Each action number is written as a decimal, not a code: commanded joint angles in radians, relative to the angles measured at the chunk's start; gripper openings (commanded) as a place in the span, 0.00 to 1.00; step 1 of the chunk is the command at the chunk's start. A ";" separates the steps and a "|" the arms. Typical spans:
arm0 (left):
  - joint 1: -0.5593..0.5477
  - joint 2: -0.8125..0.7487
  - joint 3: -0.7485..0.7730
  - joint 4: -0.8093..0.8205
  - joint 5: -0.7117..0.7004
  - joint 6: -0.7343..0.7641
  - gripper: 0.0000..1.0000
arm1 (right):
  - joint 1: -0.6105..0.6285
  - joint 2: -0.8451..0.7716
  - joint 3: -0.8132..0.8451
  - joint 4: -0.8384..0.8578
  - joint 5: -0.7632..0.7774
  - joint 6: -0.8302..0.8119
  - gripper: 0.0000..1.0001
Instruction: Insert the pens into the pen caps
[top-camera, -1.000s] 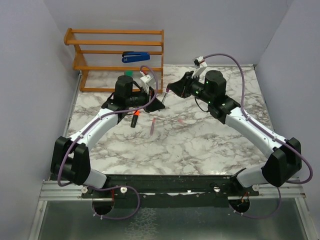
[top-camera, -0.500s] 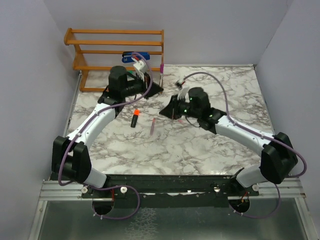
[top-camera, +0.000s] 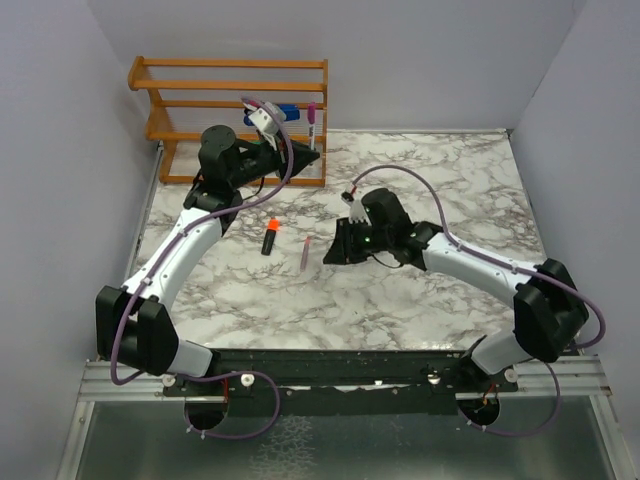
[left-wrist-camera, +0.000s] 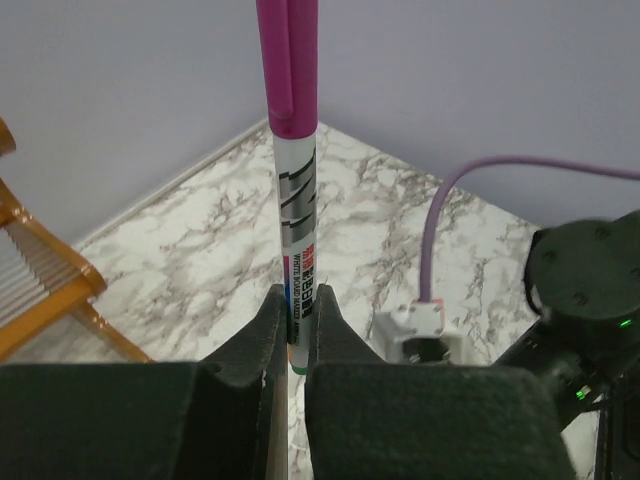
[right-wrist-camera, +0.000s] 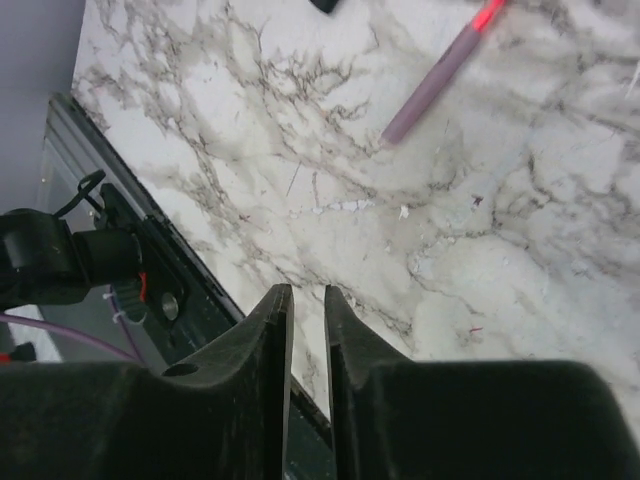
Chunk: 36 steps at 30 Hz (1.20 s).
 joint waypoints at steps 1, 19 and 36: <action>0.006 0.014 -0.072 -0.230 -0.045 0.059 0.00 | -0.005 -0.092 0.105 -0.098 0.151 -0.072 0.32; -0.025 0.306 -0.150 -0.732 -0.337 0.056 0.00 | -0.011 -0.189 0.269 -0.251 0.441 -0.160 0.49; -0.088 0.380 -0.018 -0.858 -0.539 0.022 0.27 | -0.013 -0.317 0.118 -0.216 0.440 -0.207 0.52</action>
